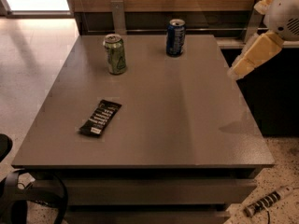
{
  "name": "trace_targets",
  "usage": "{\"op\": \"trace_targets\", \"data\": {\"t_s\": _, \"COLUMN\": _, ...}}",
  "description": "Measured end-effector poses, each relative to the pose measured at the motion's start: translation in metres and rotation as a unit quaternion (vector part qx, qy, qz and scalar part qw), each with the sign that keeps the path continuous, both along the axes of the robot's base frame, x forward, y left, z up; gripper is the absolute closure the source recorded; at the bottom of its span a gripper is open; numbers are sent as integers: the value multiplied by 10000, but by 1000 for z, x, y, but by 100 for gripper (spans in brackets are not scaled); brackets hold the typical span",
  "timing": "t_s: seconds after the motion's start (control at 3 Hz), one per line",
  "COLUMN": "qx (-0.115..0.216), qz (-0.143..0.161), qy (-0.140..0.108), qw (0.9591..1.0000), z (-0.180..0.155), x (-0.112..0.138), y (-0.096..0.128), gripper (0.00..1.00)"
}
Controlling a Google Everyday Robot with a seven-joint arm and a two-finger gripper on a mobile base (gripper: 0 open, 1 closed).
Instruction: Pick pepsi can
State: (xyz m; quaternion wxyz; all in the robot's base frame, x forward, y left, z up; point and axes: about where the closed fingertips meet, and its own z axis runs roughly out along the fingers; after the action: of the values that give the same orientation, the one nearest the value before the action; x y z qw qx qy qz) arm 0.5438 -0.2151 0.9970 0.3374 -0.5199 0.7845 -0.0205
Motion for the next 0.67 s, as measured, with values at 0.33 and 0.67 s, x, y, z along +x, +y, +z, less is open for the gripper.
{"op": "trace_targets", "data": {"t_s": 0.33, "qx": 1023, "qz": -203, "qy": -354, "qw": 9939, "z": -23, "x": 40, "y": 3, "gripper": 0}}
{"op": "trace_targets", "data": {"t_s": 0.67, "qx": 1922, "qz": -514, "qy": -982, "qw": 9751, "z": -21, "x": 97, "y": 6, "gripper": 0}}
